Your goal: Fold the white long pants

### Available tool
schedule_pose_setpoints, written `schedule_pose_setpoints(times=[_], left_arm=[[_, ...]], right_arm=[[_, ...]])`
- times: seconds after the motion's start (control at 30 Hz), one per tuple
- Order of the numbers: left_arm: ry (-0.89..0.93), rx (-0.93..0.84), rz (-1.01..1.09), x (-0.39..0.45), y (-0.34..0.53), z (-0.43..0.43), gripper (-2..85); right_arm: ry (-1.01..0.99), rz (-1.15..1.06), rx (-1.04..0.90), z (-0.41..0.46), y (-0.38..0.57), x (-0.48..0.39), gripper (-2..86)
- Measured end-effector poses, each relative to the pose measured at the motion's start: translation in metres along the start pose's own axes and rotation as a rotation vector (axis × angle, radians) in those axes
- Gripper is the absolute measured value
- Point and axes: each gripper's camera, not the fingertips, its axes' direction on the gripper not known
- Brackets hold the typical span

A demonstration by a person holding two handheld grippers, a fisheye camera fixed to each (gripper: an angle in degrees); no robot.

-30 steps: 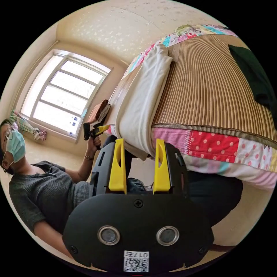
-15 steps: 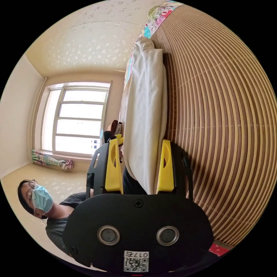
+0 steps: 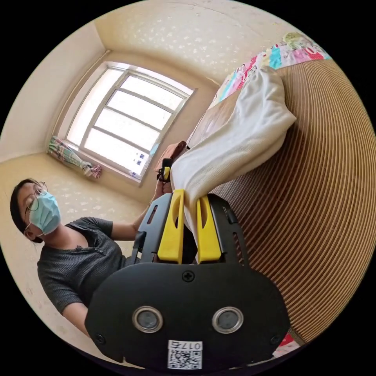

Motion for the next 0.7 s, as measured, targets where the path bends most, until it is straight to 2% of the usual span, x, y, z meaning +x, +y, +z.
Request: schedule_pose_setpoints(times=[0.13, 0.3, 0.5, 0.7], left_arm=[[-0.122, 0.058, 0.155, 0.096, 0.024, -0.01, 10.7], [-0.158, 0.139, 0.301, 0.2, 0.026, -0.021, 5.3], [-0.023, 0.232, 0.578, 0.349, 0.007, -0.026, 5.3], [0.012, 0.302, 0.816, 0.49, -0.014, -0.014, 5.2]], right_arm=[[0.042, -0.102, 0.083, -0.017, 0.021, -0.063, 1.0], [-0.145, -0.229, 0.29, -0.057, 0.04, -0.134, 2.1], [-0.222, -0.562, 0.434, -0.102, 0.048, -0.267, 5.4], [-0.106, -0.777, 0.551, -0.148, 0.051, -0.406, 5.4]])
